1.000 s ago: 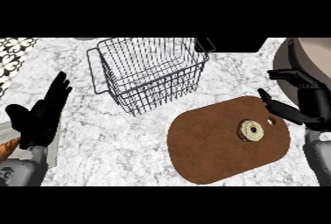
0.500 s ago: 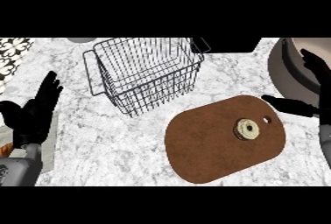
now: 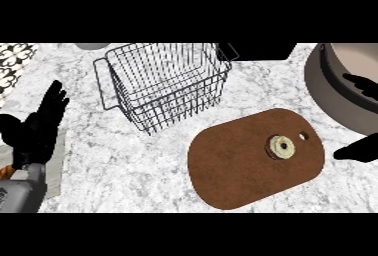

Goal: Pick the cupcake from the cutting board and place it in the basket

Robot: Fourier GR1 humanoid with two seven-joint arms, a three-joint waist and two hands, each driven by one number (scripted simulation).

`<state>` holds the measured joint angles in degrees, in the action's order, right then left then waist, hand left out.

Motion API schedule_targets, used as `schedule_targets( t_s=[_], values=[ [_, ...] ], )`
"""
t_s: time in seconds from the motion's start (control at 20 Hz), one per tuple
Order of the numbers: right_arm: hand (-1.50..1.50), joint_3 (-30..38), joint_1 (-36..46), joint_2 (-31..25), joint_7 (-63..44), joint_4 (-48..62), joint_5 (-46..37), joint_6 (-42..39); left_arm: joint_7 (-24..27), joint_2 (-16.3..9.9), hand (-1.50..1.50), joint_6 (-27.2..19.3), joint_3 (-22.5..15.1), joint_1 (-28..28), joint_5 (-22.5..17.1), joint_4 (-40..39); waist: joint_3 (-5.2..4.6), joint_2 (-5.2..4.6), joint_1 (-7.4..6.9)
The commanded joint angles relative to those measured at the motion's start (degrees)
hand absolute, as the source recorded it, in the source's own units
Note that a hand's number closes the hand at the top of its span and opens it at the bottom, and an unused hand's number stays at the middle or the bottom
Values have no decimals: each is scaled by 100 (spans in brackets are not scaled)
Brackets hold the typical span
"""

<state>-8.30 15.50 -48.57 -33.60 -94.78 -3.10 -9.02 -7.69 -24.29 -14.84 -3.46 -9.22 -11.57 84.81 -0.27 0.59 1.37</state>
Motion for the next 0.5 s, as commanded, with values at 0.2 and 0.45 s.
schedule_targets(
  t_s=[0.2, 0.45],
  values=[
    [-150, 543, -837, -54, -1311, -1620, 825, -735, 267, 363, 0, 66, -70, 17, 272, -177, 24, -43, -62],
    [-150, 901, -686, 482, -1039, -1435, 484, -634, -24, 136, 0, 405, 359, -251, 156, -234, 26, -57, -117]
  ],
)
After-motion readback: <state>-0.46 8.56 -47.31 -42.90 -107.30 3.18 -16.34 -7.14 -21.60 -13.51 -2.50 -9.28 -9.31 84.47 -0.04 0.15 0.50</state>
